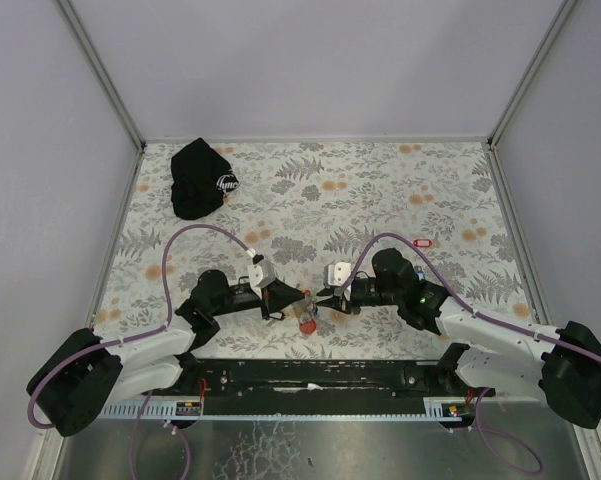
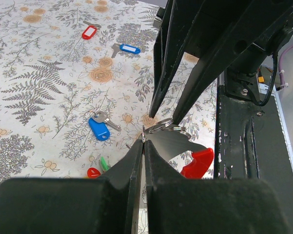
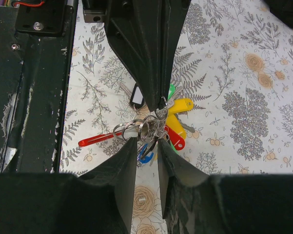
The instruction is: Put the keys on the keyring
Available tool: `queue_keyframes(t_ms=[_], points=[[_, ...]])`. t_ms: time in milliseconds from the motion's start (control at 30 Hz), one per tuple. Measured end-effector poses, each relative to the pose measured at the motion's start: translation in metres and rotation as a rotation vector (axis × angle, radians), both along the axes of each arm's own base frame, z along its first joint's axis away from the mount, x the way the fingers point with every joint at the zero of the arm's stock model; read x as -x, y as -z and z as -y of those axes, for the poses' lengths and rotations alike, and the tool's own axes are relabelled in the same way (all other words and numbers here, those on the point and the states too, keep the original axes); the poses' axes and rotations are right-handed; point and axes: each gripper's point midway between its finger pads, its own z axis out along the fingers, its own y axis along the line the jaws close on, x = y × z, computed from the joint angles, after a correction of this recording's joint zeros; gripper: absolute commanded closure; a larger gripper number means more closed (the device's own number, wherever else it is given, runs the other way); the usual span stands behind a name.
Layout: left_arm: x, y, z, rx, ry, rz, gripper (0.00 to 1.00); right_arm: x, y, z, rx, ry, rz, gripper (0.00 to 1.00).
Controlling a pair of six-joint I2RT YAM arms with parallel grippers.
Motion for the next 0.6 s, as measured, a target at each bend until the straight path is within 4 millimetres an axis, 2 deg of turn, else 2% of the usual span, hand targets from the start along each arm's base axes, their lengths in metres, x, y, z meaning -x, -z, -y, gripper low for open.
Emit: queue_keyframes(t_ms=[267,600], points=[[-0.0005,0.0003,0.0005,-0.001,0.000,-0.001,1.00,-0.0025,-0.0043,-0.0022,-0.015,0.005,0.016,0.75],[-0.0008,0.0006,0.0009,-0.002,0.001,-0.003,1.00,-0.0025,-0.0056,-0.0040,-0.019,0.002,0.019,0.88]])
